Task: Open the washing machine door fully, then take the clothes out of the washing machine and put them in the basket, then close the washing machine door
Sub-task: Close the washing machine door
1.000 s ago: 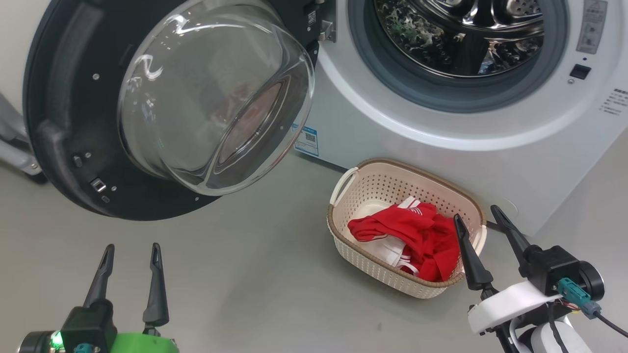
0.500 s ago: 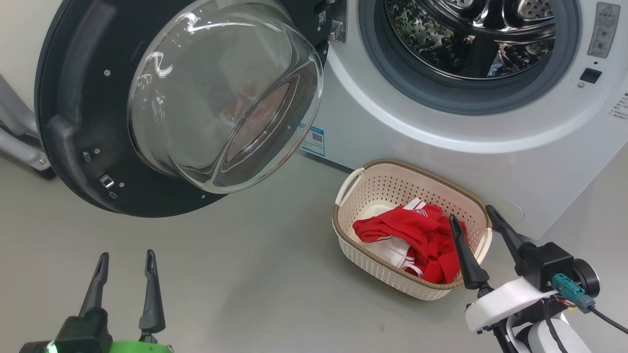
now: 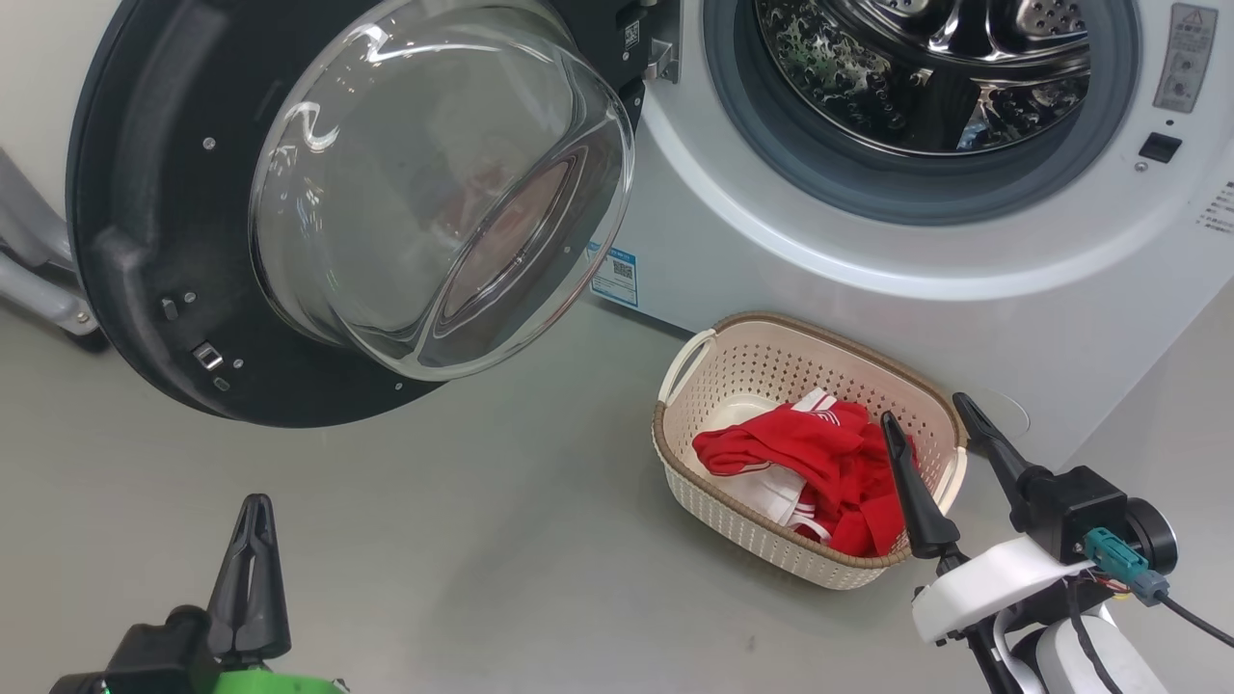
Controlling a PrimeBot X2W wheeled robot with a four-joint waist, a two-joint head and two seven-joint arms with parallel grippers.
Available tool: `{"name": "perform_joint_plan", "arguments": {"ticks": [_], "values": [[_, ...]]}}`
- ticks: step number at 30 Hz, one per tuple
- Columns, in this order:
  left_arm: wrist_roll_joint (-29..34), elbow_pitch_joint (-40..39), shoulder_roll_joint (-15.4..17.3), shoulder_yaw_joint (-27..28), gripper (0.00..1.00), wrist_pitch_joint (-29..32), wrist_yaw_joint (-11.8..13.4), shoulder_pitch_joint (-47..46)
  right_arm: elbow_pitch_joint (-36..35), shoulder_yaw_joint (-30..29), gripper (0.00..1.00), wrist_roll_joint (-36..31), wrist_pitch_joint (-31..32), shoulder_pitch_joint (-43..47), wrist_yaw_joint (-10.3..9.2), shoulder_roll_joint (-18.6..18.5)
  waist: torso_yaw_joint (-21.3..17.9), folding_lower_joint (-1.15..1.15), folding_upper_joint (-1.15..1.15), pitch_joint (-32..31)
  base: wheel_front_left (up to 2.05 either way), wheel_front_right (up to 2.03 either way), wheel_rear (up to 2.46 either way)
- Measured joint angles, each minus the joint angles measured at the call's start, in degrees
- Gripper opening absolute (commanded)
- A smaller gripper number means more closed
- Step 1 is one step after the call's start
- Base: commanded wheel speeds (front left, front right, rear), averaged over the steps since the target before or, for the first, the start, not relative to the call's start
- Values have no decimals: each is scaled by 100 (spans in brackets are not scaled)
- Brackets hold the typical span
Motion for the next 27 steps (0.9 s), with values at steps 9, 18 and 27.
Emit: {"name": "perform_joint_plan", "arguments": {"ticks": [9, 18, 27], "values": [[-4493, -379, -160, 163, 0, -264, -899, 5, 22, -5, 100, 0, 1, -18, 0, -8, 2, 0, 0, 31, 0, 0, 0], [-7112, -445, -190, 1170, 0, -378, -1134, -43, -83, -78, 100, 1, 57, -15, -59, -25, -5, 0, 0, 136, 0, 0, 0], [-7765, 188, 15, 2221, 0, -250, -1168, -655, -240, -101, 100, -33, 159, -16, -59, -140, -21, 0, 0, 330, 0, 0, 0]]}}
